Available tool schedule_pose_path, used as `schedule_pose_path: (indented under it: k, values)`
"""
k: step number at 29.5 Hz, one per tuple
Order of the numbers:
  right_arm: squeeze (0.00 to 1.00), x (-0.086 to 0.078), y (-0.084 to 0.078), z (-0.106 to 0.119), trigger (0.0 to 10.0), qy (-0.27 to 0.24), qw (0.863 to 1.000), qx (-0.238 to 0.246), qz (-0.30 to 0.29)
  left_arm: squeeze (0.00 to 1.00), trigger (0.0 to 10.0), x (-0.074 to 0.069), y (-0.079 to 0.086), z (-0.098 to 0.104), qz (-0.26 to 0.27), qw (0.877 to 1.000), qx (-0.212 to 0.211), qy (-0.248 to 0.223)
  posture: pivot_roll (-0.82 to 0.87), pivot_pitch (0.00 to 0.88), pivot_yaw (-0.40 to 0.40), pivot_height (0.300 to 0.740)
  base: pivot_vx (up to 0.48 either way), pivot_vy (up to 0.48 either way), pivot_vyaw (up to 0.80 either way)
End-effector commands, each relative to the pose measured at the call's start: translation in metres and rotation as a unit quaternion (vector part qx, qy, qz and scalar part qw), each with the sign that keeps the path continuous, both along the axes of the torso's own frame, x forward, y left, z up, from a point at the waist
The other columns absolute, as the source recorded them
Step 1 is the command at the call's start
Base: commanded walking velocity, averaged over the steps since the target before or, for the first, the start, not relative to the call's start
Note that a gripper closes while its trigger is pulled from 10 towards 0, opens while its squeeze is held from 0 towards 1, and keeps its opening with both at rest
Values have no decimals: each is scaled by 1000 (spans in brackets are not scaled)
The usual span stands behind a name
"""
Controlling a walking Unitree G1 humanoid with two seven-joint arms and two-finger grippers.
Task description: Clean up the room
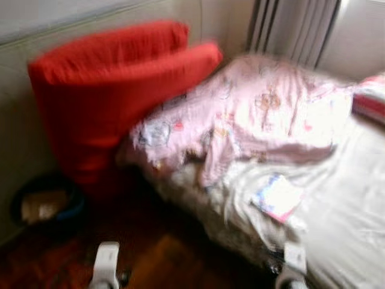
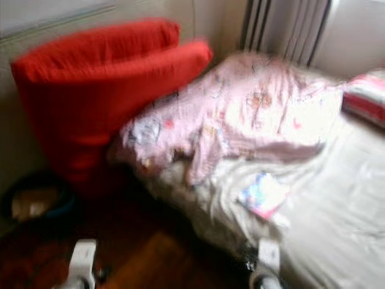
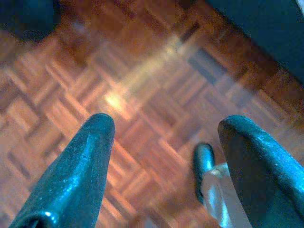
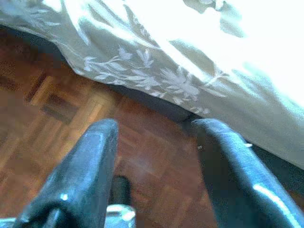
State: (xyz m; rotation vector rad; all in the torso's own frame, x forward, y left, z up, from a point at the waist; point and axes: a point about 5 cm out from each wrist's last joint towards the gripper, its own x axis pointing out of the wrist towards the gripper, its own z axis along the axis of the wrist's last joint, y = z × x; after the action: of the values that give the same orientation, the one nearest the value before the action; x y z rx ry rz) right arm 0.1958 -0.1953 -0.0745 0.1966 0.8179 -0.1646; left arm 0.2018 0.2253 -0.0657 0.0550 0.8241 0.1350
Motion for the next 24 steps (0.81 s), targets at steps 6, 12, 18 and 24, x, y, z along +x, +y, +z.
schedule_pose_path:
  k: [6, 12, 18, 24]
  values:
    - [0, 1, -7, 7, 10000, -67, 996, -25, -46, 0, 10000, 2, 5, 8, 23, 996, 5, -81, 24, 109, 12, 740, 0, 0, 0]
    - [0, 0, -9, 10, 10000, -95, 993, -38, -50, 0, 10000, 31, 6, 30, 19, 988, 14, -153, 6, 124, 9, 740, 0, 0, 0]
    - [0, 58, -39, 56, 10000, -188, 978, -74, -46, 0, 10000, 83, 6, 82, 1, 961, 44, -271, 2, 127, 1, 740, 0, 0, 0]
    - [0, 57, -39, 56, 10000, -192, 977, -76, -47, 0, 10000, 83, 6, 82, 1, 960, 44, -276, 2, 127, 1, 740, 0, 0, 0]
